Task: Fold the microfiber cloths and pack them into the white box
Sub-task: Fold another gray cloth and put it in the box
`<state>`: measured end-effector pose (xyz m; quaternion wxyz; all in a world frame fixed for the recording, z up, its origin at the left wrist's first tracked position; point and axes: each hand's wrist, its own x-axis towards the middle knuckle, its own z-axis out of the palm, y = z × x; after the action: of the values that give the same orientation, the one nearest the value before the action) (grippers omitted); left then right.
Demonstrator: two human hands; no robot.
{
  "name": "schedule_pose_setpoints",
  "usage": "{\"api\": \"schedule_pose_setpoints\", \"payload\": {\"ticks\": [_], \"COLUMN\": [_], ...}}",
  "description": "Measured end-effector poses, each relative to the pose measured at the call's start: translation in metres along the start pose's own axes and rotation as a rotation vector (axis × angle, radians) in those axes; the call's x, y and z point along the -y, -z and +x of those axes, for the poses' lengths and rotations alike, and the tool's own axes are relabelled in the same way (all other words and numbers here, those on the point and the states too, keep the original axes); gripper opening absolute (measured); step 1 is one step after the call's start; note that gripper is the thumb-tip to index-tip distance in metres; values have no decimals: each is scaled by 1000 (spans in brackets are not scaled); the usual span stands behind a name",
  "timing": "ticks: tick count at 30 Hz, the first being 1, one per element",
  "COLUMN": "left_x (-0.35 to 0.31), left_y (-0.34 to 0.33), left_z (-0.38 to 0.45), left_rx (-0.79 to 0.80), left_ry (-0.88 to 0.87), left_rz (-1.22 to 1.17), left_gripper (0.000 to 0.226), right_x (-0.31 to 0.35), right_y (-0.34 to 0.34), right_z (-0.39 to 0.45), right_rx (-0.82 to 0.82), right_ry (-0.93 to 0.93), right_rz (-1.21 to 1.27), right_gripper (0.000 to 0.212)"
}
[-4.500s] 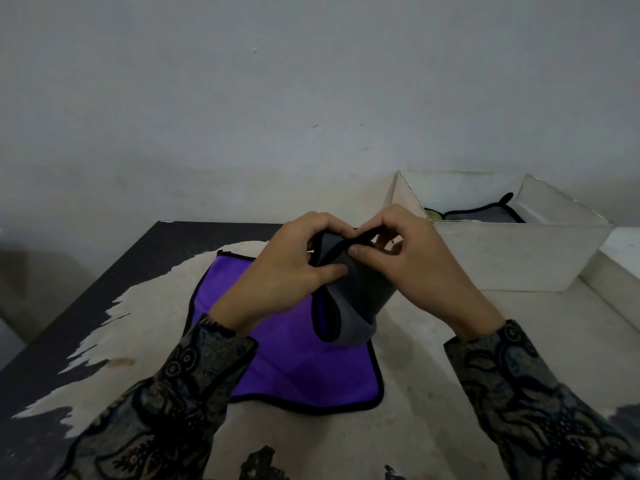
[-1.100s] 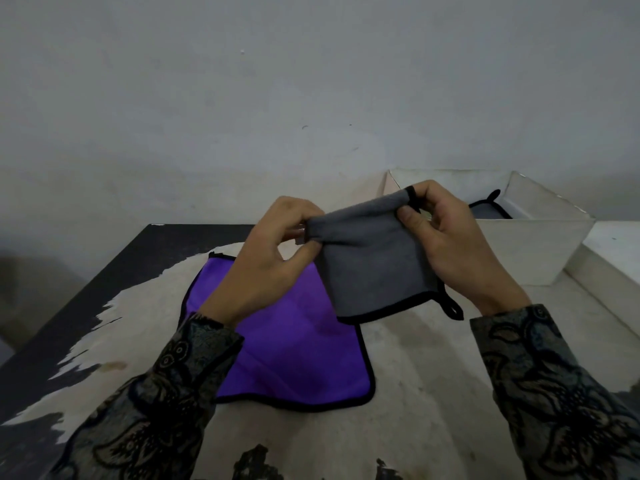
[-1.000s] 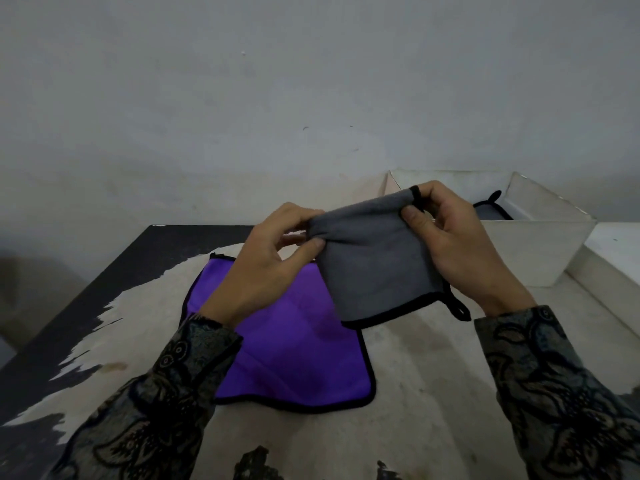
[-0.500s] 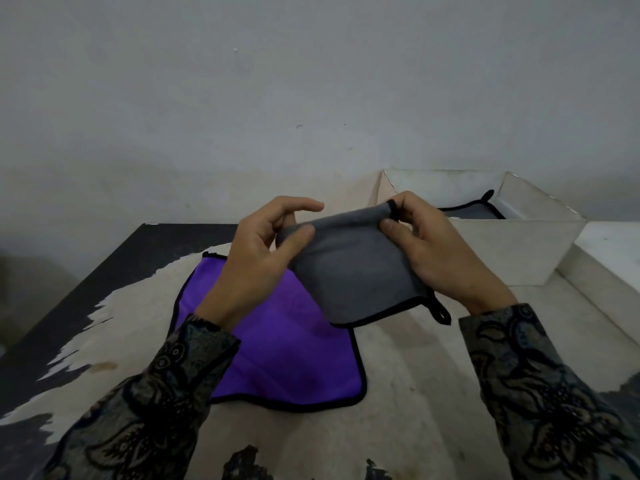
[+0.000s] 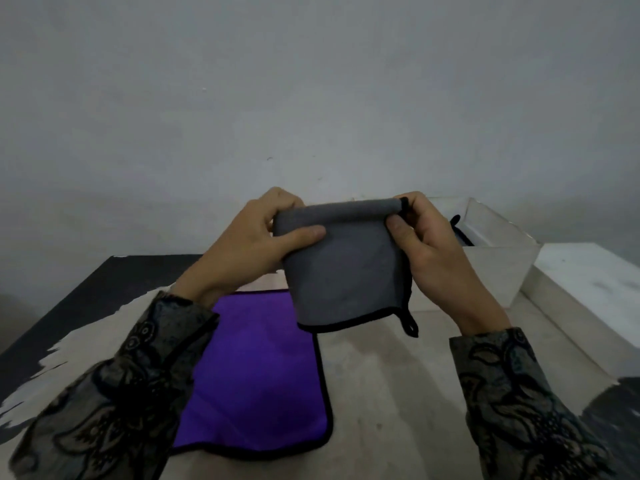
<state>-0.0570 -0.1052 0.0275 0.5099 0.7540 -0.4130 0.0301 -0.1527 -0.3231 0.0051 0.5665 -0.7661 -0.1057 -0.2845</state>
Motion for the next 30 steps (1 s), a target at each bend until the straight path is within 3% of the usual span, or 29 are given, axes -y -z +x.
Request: {"api": "schedule_pose_setpoints", "payload": {"ticks": [2, 4, 7, 12, 15, 18, 20, 23, 26, 30], "left_x": [-4, -6, -15, -30, -34, -33, -28, -16, -5, 13], "left_y": [-7, -20, -34, -55, -74, -92, -103, -114, -132, -167], "left_z": [19, 40, 77, 148, 181, 210, 226, 243, 254, 258], "left_rx": [41, -13, -112, -121, -124, -92, -16, 201, 457, 666], "left_ry": [59, 72, 71, -28, -43, 64, 152, 193, 225, 285], "left_rz": [-144, -172, -164, -118, -119, -140, -104, 31, 180, 266], "left_gripper": [17, 10, 21, 26, 30, 37, 33, 14, 49, 49], "right_x": [-3, -5, -2, -2, -9, -21, -29, -46, -67, -87], "right_y": [11, 24, 52, 102, 125, 147, 161, 178, 193, 205], "right_z": [6, 16, 38, 78, 101, 120, 128, 138, 143, 142], "right_rx": [-55, -123, -225, -234, -258, -244, -223, -147, -8, 154], "right_ry": [4, 14, -1, 41, -124, -285, -320, -356, -420, -483], "right_rz": [-10, 4, 77, 7, 68, 71, -3, -355, -605, -800], "right_gripper": [11, 11, 24, 38, 35, 24, 17, 14, 16, 20]}}
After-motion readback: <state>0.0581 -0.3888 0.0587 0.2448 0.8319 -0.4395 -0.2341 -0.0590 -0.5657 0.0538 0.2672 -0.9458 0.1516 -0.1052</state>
